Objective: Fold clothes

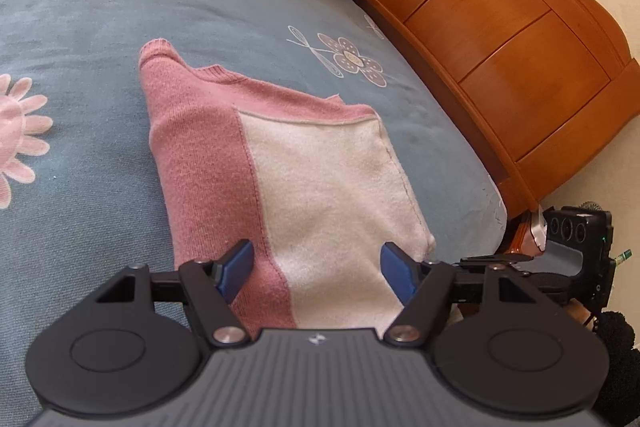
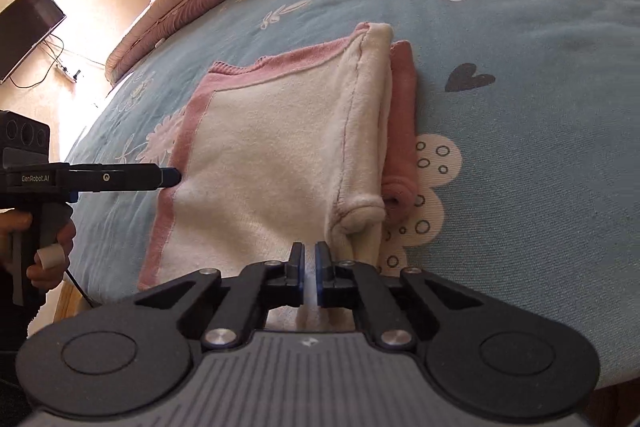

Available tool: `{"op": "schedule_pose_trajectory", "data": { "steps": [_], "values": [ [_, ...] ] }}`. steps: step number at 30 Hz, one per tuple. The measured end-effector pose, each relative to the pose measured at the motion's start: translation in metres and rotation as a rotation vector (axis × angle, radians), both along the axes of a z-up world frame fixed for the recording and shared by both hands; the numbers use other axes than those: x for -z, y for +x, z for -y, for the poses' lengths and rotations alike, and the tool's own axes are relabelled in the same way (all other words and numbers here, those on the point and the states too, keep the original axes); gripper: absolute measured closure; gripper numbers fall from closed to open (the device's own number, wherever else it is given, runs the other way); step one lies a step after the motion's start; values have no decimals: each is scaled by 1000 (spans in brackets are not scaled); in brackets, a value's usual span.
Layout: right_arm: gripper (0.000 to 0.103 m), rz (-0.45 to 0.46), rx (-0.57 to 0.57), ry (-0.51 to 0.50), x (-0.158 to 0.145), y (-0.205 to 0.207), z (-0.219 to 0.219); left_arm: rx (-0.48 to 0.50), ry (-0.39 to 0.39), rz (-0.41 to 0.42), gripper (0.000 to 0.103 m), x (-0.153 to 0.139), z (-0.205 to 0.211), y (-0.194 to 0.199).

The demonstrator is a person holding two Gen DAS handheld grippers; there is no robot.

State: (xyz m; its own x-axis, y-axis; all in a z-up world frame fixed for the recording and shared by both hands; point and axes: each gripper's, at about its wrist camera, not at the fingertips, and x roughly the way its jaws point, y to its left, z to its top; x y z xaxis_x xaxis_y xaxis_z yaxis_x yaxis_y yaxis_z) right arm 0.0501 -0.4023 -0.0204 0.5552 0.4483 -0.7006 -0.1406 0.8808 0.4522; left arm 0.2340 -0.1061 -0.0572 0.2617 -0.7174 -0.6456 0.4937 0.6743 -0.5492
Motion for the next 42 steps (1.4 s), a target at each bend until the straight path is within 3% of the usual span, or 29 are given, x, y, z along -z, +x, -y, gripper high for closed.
{"op": "schedule_pose_trajectory", "data": {
  "steps": [1, 4, 6, 9, 12, 14, 18, 20, 22, 24, 30, 34, 37, 39, 42],
  "values": [
    [84, 24, -16, -25, -7, -1, -7, -3, 3, 0, 32, -3, -1, -1],
    [81, 89, -101, -87, -21, 1, -38, -14, 21, 8, 32, -10, -2, -4],
    [79, 77, -134, -145, -15, 3, -56, -16, 67, 29, 32, -9, 0, -6],
    [79, 34, -131, -185, 2, -8, -59, 2, 75, 38, 32, -10, -4, -8],
    [75, 62, -117, -197, -14, -15, -56, 20, 86, 92, 32, -23, -5, 2],
    [54, 129, -100, -235, -31, -11, -58, 19, 84, 135, 32, -33, -1, 13],
    [48, 241, -52, -315, -51, 22, -60, 27, 54, 170, 31, -35, 15, 39],
    [42, 229, -34, -333, -43, 37, -58, 14, 74, 148, 31, -20, 24, 51],
    [37, 145, -17, -344, -17, 54, -53, -10, 60, 133, 33, 2, 25, 59],
    [36, 186, -14, -338, -3, 51, -50, -28, 30, 121, 32, 18, 23, 63],
    [36, 206, 62, -230, -14, 56, -39, -35, 40, 99, 32, 9, 26, 65],
    [33, 271, 54, -288, -28, 74, -42, -58, 0, 112, 32, -11, 23, 54],
    [31, 205, 66, -342, -9, 101, -40, -59, 18, 139, 30, -9, 27, 51],
    [22, 174, 98, -323, 7, 114, -34, -75, 74, 85, 34, 9, 32, 62],
    [15, 106, 139, -267, 15, 122, -23, -108, 6, 41, 33, 15, 29, 76]
  ]
}}
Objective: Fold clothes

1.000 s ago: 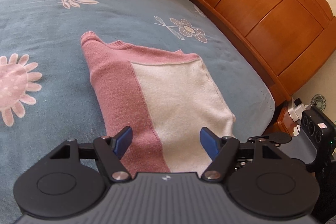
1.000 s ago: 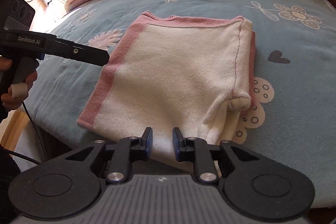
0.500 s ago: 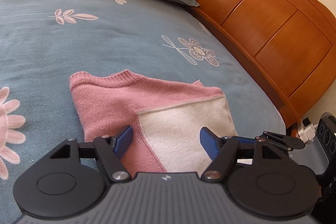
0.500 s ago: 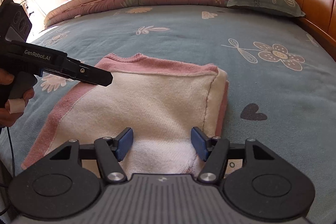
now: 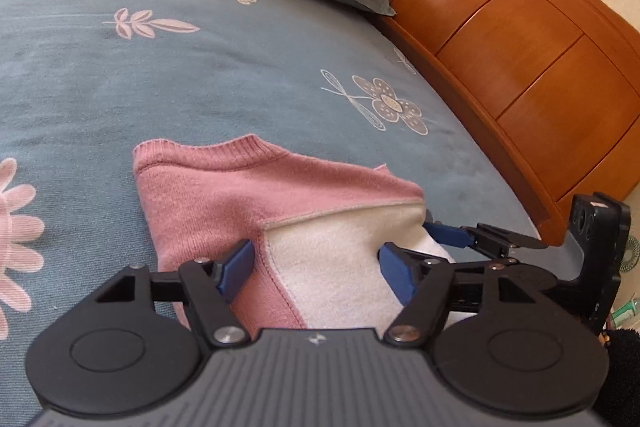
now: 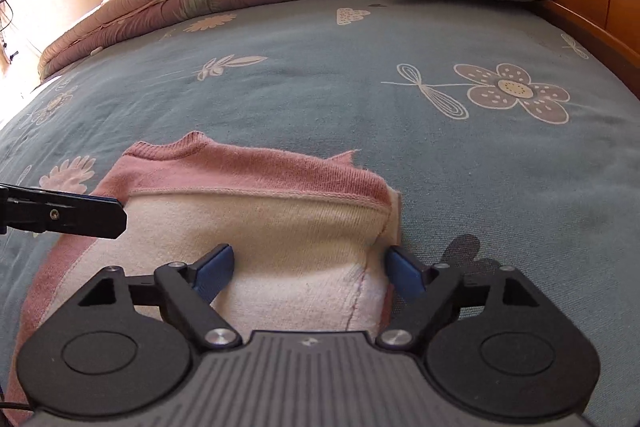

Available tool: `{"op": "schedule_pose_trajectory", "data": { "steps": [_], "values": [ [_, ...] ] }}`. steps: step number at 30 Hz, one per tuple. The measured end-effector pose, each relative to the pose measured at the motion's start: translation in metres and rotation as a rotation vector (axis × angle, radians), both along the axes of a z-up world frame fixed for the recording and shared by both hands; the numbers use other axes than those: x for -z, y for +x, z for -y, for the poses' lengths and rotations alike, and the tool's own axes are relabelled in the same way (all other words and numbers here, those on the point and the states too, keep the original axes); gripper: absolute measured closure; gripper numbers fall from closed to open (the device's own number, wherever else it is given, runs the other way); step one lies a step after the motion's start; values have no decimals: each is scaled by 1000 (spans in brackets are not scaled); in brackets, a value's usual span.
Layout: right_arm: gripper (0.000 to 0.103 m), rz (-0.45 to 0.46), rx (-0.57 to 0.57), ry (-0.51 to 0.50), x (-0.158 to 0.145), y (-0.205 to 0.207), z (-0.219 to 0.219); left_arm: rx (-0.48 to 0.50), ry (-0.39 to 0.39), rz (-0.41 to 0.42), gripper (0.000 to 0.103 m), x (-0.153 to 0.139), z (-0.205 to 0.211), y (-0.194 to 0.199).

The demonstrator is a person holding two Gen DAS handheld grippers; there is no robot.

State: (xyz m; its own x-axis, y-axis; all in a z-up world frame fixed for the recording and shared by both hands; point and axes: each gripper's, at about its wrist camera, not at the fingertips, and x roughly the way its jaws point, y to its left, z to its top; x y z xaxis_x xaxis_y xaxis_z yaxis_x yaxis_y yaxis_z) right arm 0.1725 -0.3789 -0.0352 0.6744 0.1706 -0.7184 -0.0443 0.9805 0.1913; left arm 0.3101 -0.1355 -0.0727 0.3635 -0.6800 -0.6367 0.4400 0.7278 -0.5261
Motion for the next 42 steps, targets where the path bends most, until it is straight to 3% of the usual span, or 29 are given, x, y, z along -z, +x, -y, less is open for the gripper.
{"op": "schedule_pose_trajectory", "data": {
  "steps": [2, 6, 10, 12, 14, 17, 21, 24, 26, 28, 30, 35, 39, 42],
  "values": [
    [18, 0, 23, 29, -1, -5, 6, -14, -6, -12, 33, -3, 0, 1],
    [19, 89, 26, -9, -25, -41, 5, -28, 0, -4, 33, -17, -4, -17],
    [15, 124, -60, 55, -45, -78, -1, -10, -71, -48, 32, -26, -15, -50],
    [11, 98, -103, 74, -41, -88, -9, -6, -122, -89, 30, -24, -21, -66],
    [8, 64, -109, 83, -28, -95, -16, -26, -115, -112, 30, -14, -21, -71],
    [8, 82, -80, 67, -20, -103, -23, -61, -107, -132, 32, -11, -22, -71],
    [8, 106, -83, 83, -40, -111, -27, -17, -41, -50, 31, -38, -16, -87],
    [7, 93, -82, 67, -37, -115, -29, 4, -32, -45, 27, -37, -14, -96],
    [6, 48, -60, 70, -25, -112, -28, -43, 2, -128, 29, -20, -15, -94],
    [7, 38, -64, 121, -20, -114, -26, -82, -31, -145, 32, -18, -21, -96],
    [7, 51, -77, 136, -24, -118, -28, -92, -14, -98, 31, -33, -27, -101],
    [5, 114, -169, 146, -47, -118, -47, -138, 134, 31, 25, -54, -46, -114],
    [4, 98, -264, 112, -46, -101, -83, -218, 176, 20, 24, -45, -74, -127],
    [4, -1, -276, 100, -25, -86, -96, -264, 172, -2, 24, -38, -99, -138]
  ]
}}
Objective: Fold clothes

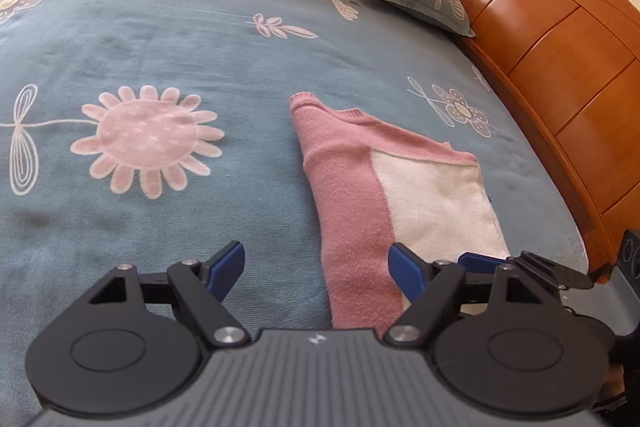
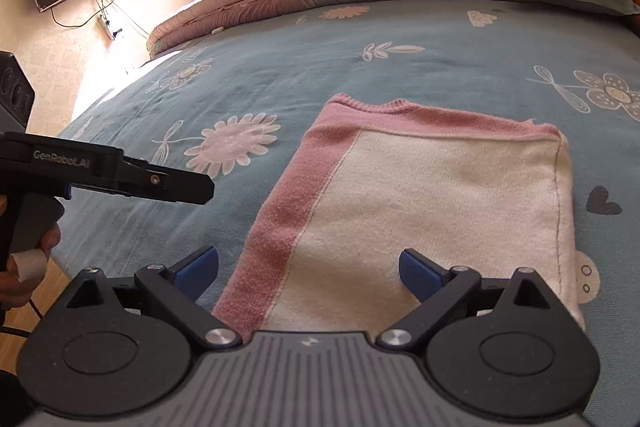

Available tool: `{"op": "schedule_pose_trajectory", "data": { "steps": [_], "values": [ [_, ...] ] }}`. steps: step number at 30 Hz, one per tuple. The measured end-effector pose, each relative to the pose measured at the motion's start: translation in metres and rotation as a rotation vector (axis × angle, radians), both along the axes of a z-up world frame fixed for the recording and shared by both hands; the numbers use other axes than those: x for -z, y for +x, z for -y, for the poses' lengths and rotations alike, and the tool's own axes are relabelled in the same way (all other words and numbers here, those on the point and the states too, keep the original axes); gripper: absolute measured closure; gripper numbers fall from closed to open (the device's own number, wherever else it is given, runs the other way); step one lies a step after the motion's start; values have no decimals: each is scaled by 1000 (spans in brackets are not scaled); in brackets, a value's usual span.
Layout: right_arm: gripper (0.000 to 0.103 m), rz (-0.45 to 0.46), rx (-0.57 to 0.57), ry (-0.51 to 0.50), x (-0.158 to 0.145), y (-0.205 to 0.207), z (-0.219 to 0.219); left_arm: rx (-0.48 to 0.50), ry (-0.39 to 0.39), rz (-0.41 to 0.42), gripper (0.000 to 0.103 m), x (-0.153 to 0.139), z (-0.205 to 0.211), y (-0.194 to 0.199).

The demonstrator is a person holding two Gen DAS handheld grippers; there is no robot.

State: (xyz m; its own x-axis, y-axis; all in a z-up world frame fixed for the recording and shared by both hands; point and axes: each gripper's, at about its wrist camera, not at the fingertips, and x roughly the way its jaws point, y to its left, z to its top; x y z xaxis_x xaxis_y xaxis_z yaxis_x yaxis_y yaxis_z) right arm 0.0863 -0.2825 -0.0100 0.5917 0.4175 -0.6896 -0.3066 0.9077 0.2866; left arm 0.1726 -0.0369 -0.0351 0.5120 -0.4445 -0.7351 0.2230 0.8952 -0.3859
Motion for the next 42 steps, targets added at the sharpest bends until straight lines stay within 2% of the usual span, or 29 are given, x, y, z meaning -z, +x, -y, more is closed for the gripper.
{"op": "schedule_pose_trajectory", "data": {
  "steps": [2, 7, 8, 10, 11, 14, 16, 19, 23, 26, 30, 34, 38, 41, 42],
  "values": [
    [4, -10, 6, -38, 2, 0, -5, -32, 24, 5, 24, 2, -15, -6],
    [0, 71, -23, -28, -23, 1, -19, -91, 98, 25, 24, 6, -40, -7],
    [0, 60, -28, -30, -21, 6, -22, -97, 105, 31, 24, 5, -43, -7],
    [0, -34, -15, -69, -2, 22, -27, -102, 103, 49, 24, 4, -48, -7],
    [0, -47, 2, -83, 2, 25, -28, -104, 100, 60, 24, 3, -51, -7],
    [0, -22, -1, -70, -13, 32, -31, -124, 105, 93, 20, 2, -62, -8],
    [0, 28, 6, -70, -26, 40, -32, -149, 122, 98, 20, 3, -70, -4],
    [0, 67, 43, -100, -33, 66, -36, -162, 139, 99, 20, 7, -76, 2],
    [0, 48, 76, -98, -24, 102, -45, -167, 126, 86, 20, 10, -81, 4],
    [0, -33, 75, -92, -4, 125, -54, -179, 126, 96, 20, 8, -85, 5],
    [0, -5, 99, -142, -11, 112, -59, -191, 174, 130, 18, 2, -83, 3],
    [0, 17, 137, -154, -26, 71, -38, -182, 218, 169, 15, -2, -72, -3],
    [0, -27, 193, -168, -18, 37, -15, -138, 256, 182, 15, -5, -53, -9],
    [0, -102, 262, -143, -2, 26, 3, -97, 260, 196, 15, -10, -40, -17],
    [0, -101, 275, -130, -3, 23, 6, -89, 264, 203, 15, -12, -37, -20]
  ]
}}
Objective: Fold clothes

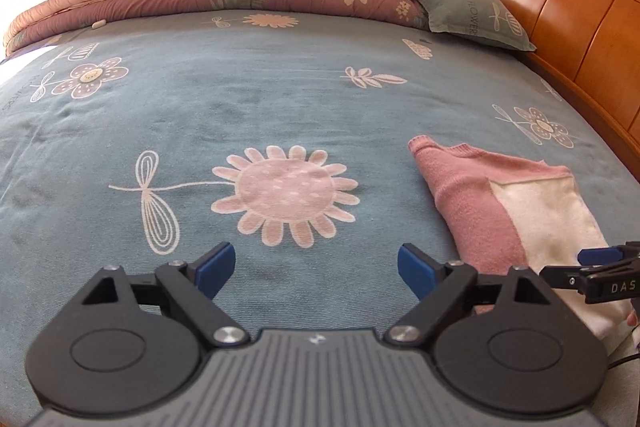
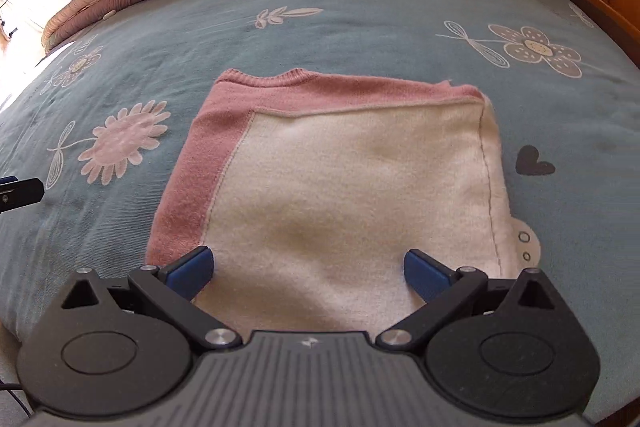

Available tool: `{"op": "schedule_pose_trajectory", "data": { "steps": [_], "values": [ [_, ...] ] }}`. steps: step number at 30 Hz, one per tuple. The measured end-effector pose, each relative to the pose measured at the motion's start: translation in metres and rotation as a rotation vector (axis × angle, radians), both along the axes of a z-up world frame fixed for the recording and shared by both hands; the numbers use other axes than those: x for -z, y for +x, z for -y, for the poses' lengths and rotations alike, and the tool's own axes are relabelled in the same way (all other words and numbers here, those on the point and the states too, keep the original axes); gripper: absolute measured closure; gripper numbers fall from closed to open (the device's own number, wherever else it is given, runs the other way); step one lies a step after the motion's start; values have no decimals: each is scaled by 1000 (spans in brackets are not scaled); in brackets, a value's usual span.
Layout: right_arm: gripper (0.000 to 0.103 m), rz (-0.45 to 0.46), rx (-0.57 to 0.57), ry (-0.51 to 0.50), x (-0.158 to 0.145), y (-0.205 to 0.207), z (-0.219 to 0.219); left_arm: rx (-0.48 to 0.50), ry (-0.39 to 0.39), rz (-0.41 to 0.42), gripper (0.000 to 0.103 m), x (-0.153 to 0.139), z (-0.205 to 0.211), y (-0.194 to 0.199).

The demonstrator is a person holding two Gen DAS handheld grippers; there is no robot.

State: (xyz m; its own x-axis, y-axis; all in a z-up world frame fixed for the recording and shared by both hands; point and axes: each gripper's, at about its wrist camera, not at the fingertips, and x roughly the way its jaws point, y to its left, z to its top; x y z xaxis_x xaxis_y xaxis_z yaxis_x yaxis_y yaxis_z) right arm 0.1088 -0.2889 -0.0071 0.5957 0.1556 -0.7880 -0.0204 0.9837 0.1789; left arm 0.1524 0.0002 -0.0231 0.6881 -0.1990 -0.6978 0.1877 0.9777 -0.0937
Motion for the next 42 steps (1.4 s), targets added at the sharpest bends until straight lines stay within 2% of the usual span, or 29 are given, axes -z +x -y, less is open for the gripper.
{"op": "schedule_pose_trajectory", "data": {
  "steps": [6, 18, 23, 26, 31, 36, 42],
  "values": [
    [0, 28, 19, 38, -14, -16, 4, 20, 30, 33, 11, -12, 12, -14],
    [0, -45, 10, 8, -4, -35, -1, 45, 58, 57, 10, -22, 25, -32],
    [0, -49, 28, 21, -10, -36, 1, 65, 55, 62, 10, -24, 30, -37],
    [0, -89, 28, 23, -8, -31, 2, 72, 55, 67, 10, -25, 32, -39],
    [0, -75, 26, 30, -11, -35, 1, 77, 51, 63, 10, -25, 33, -41],
    [0, -75, -15, -5, -11, -40, -9, 84, 49, 55, 10, -24, 36, -44],
    [0, -105, -9, -40, -2, -43, -9, 90, 49, 53, 10, -24, 37, -46]
  ]
}}
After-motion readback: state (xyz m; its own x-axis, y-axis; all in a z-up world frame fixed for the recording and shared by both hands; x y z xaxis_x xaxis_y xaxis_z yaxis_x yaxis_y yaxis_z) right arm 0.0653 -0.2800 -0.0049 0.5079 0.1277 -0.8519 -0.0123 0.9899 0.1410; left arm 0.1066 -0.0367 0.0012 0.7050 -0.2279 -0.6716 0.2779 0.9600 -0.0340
